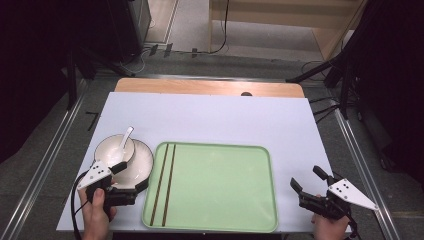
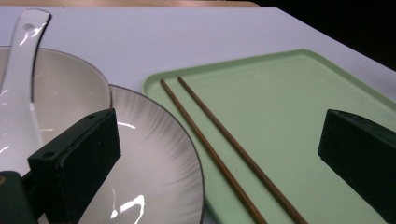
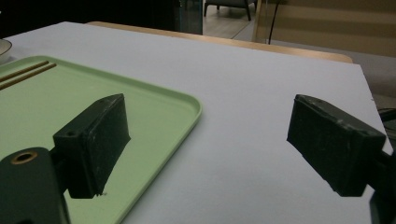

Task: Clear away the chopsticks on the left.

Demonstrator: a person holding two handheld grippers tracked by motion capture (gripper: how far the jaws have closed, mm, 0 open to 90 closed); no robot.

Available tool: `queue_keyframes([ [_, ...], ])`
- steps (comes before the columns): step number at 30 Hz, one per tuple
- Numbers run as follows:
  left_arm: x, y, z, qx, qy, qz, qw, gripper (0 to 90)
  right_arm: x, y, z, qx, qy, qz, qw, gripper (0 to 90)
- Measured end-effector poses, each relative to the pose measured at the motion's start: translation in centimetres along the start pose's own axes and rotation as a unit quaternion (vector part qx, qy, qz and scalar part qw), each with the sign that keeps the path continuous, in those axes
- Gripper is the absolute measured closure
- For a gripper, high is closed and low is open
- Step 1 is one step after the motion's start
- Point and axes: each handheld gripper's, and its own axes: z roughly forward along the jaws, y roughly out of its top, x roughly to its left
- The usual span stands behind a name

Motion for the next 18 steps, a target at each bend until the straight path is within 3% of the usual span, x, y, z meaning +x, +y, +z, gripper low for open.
queue_keyframes([
  [18, 3.0, -2.1, -4.0, -0.018, 0.021, -0.004, 0.9996, 0.0, 0.0, 0.0, -0.1, -0.005, -0.004, -0.001, 1.0, 13.0],
])
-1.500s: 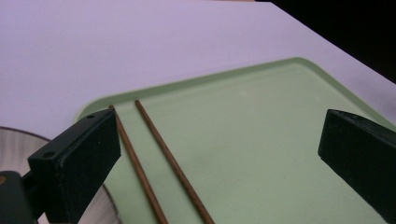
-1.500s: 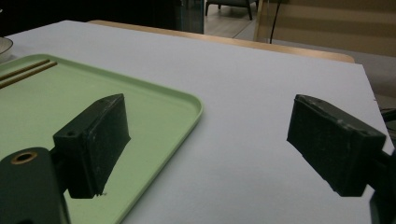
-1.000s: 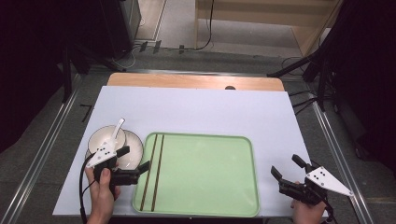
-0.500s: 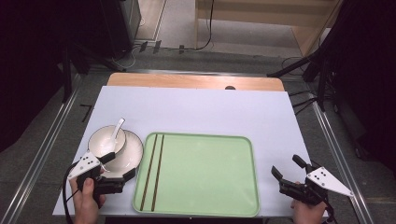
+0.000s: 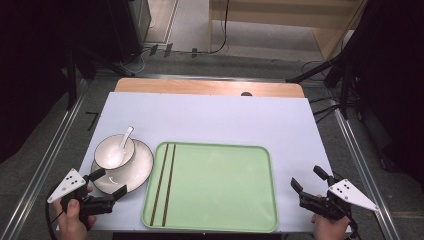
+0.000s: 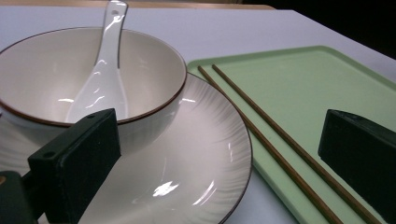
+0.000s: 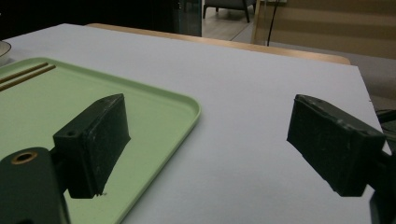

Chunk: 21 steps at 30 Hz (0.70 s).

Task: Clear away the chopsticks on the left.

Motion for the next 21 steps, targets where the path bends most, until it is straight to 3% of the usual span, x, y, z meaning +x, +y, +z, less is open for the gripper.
queue_keyframes([
  [13, 1.5, -1.1, -1.3, -0.001, 0.016, -0.015, 0.9998, 0.0, -0.5, -0.1, -0.1, -0.008, -0.004, 0.009, 0.9999, 12.9],
  [19, 1.7, -1.2, -1.1, 0.014, 0.023, 0.003, 0.9996, 0.0, -0.6, -0.2, 0.0, -0.006, -0.003, 0.011, 0.9999, 13.0],
  [21, 1.9, -1.2, -1.2, 0.013, 0.024, -0.001, 0.9996, 0.0, -0.6, -0.2, 0.0, -0.006, -0.003, 0.012, 0.9999, 12.9],
])
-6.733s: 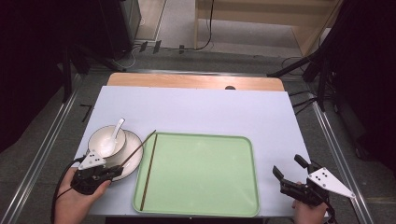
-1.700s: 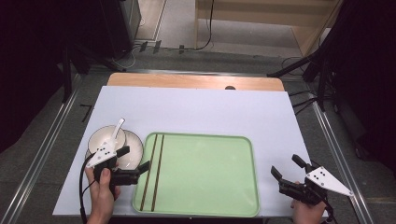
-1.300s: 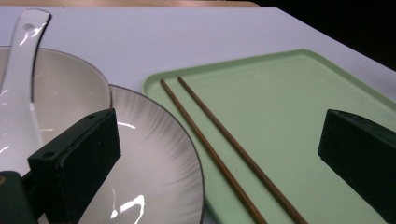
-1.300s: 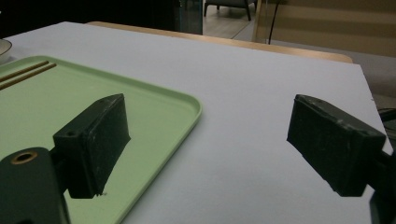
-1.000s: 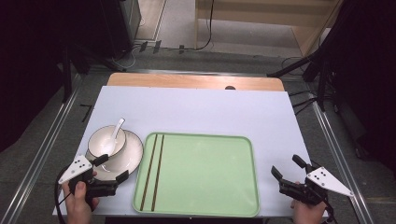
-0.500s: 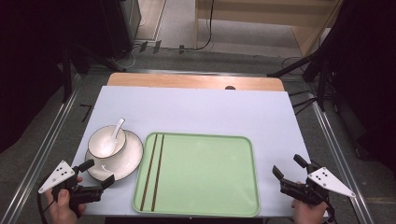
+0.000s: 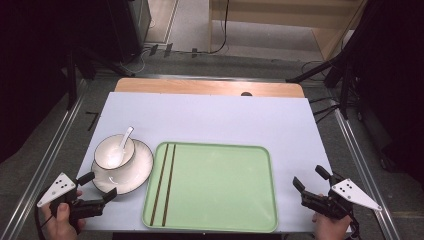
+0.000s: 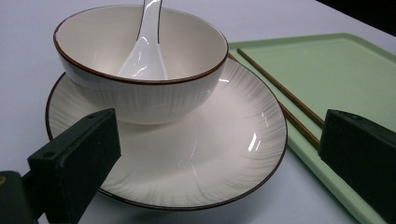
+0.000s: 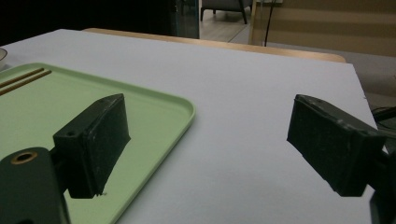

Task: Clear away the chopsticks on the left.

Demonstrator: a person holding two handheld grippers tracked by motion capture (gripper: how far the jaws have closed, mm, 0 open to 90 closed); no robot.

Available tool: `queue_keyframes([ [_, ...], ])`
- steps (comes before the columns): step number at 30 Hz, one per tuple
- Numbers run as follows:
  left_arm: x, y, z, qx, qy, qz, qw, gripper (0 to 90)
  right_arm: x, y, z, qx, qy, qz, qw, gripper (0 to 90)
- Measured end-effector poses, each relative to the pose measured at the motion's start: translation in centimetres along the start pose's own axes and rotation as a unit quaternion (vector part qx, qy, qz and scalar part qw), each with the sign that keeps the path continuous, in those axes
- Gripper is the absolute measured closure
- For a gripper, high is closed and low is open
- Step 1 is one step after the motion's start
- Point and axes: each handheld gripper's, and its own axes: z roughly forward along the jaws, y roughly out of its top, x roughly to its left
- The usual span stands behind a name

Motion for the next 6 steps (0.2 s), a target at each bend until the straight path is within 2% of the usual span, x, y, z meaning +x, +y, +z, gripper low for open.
queue_keyframes([
  [6, 0.27, 0.07, -0.06, -0.006, -0.005, -0.013, 0.9999, 0.0, 0.03, -0.03, 0.08, 0.002, 0.001, -0.001, 1.0, 13.0],
])
